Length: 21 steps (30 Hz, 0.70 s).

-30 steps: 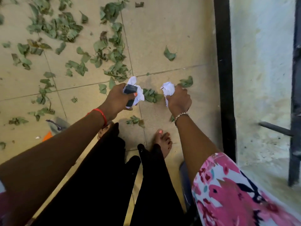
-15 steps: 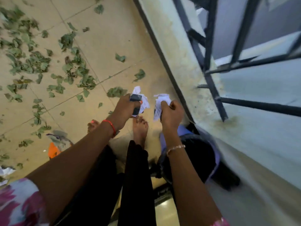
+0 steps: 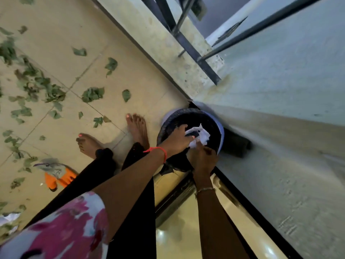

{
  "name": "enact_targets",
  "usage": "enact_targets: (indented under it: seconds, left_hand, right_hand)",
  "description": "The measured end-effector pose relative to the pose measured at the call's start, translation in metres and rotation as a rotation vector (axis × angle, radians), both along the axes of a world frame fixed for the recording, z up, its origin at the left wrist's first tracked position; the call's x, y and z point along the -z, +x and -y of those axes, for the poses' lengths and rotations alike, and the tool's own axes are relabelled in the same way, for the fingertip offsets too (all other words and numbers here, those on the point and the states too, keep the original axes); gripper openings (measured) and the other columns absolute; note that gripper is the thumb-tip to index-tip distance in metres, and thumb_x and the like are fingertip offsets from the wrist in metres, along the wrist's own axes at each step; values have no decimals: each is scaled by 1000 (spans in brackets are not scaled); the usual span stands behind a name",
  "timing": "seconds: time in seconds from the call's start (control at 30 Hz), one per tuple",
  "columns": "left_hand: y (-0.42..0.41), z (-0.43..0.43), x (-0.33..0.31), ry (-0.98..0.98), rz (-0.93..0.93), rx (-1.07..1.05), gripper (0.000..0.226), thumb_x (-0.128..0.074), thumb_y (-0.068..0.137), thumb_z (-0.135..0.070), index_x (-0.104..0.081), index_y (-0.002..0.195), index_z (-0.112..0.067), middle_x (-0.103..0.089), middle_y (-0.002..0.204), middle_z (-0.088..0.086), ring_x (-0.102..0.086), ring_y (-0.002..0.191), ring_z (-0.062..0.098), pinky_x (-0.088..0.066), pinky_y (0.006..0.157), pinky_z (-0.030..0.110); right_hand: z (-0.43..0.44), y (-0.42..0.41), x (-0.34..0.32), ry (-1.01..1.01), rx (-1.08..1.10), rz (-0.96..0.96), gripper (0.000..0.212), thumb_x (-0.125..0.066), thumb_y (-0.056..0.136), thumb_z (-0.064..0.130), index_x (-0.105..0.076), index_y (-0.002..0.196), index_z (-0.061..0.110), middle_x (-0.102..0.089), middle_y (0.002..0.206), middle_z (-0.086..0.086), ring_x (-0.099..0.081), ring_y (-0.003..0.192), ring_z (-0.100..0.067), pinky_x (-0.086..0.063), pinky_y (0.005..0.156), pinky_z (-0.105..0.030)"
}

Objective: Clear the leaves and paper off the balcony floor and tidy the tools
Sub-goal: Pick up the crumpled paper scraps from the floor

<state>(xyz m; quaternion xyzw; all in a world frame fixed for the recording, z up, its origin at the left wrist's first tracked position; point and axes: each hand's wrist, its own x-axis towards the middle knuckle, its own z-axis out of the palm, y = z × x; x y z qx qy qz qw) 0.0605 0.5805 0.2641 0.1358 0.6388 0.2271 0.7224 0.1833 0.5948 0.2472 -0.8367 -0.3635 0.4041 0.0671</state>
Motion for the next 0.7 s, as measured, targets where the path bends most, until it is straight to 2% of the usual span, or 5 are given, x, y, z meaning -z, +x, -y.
enact_targets:
  seconds: [0.1,0.23,0.4,0.47,0.7]
  left_hand:
    - [4,6,-2,-18,-32,82,63,-41,100,-30,-11,150,-5,-14,157,12,-21,142,26,-24,109,30]
    - [-22,16,-20,-13,-127,34,42,-45,99,-23,-45,134,0,-50,126,18,-47,111,19,-36,71,21]
    - [-101,53,-68,-14,-369,-20,27,-53,93,-18,-57,119,-9,-58,124,13,-47,124,29,-20,109,35]
    - [-143,73,-102,14,-412,-86,29,-54,92,-14,-55,121,-7,-54,126,12,-47,122,27,-31,106,33]
    - [-274,221,-308,-51,-827,-280,37,-47,94,-10,-45,130,-3,-44,137,14,-41,126,27,-27,95,26]
  right_hand:
    - [0,-1,8,17,103,-39,43,-72,79,37,-66,106,5,-67,108,-11,-62,97,-25,-51,88,-37]
    - [-8,-31,-4,38,-138,-7,40,-65,86,34,-65,107,0,-66,110,-15,-60,102,-28,-45,82,-28]
    - [-1,-117,-68,-12,-837,10,31,-59,91,29,-58,105,2,-62,104,-13,-57,98,-28,-38,80,-27]
    - [7,-160,-100,48,-1138,7,32,-59,90,29,-58,107,2,-62,106,-15,-58,99,-32,-42,85,-35]
    - [92,-348,-304,284,-2187,-26,32,-46,94,29,-58,108,3,-62,109,-15,-59,98,-32,-43,85,-35]
